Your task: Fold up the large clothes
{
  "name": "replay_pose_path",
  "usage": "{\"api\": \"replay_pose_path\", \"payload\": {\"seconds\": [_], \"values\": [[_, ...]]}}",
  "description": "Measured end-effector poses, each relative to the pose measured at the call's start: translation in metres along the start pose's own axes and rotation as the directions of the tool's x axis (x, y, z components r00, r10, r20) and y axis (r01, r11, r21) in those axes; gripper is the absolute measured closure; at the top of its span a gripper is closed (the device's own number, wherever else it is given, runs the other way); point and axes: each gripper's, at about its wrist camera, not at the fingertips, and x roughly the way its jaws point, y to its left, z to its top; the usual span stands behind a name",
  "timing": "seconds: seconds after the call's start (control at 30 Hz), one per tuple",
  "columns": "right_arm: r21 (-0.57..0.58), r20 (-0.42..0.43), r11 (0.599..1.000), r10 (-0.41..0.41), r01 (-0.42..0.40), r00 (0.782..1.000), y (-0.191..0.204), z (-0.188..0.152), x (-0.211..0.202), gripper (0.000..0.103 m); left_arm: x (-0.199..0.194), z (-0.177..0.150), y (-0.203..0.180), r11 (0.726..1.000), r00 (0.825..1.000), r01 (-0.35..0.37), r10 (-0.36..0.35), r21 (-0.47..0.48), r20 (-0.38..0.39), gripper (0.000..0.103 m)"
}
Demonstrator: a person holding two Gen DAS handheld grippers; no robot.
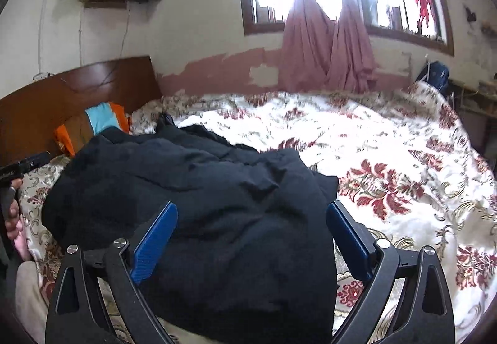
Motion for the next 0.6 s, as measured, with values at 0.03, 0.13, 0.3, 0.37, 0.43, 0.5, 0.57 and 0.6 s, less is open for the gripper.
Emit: {"api": "replay_pose_path", "payload": {"seconds": [0.03,0.13,0.3,0.37,0.43,0.5,0.57,0.6], "values": [[0.0,0.019,1.0,0.003,-0.003,1.0,0.003,-0.001,-0.007,0.008,-0.006,-0.003,-0.008,1.0,1.0,0.003,-0.004,0.013,0.016,0.0],[0.011,0.064,1.0,0.02,-0.021,0.998,0.015,-0.003,-0.03,0.007,-0.021,-0.01,-0.028,0.999,0.999,-0.013,0.012,0.042,0.036,0.0],[0.026,0.127,0.999,0.021,-0.025,0.992,0.032,-0.01,-0.06,0.004,-0.052,-0.028,-0.06,0.992,0.995,-0.074,0.067,0.097,0.08,0.0],[0.015,0.146,1.0,0.013,-0.016,0.989,0.038,-0.014,-0.071,0.002,-0.061,-0.033,-0.066,0.992,0.994,-0.083,0.076,0.097,0.075,0.0],[-0.002,0.166,1.0,0.005,-0.004,0.986,0.046,-0.017,-0.081,0.002,-0.069,-0.038,-0.068,0.994,0.996,-0.074,0.07,0.082,0.056,0.0],[-0.016,0.177,1.0,0.008,-0.005,0.984,0.052,-0.021,-0.091,0.002,-0.075,-0.044,-0.066,0.996,0.998,-0.063,0.061,0.06,0.031,0.0],[-0.022,0.181,1.0,0.022,-0.018,0.983,0.057,-0.025,-0.099,0.002,-0.082,-0.051,-0.064,0.997,0.997,-0.069,0.068,0.033,0.019,0.0],[-0.024,0.177,0.999,0.031,-0.027,0.984,0.059,-0.027,-0.103,0.002,-0.086,-0.055,-0.06,0.997,0.997,-0.075,0.075,0.017,0.016,0.0]]}}
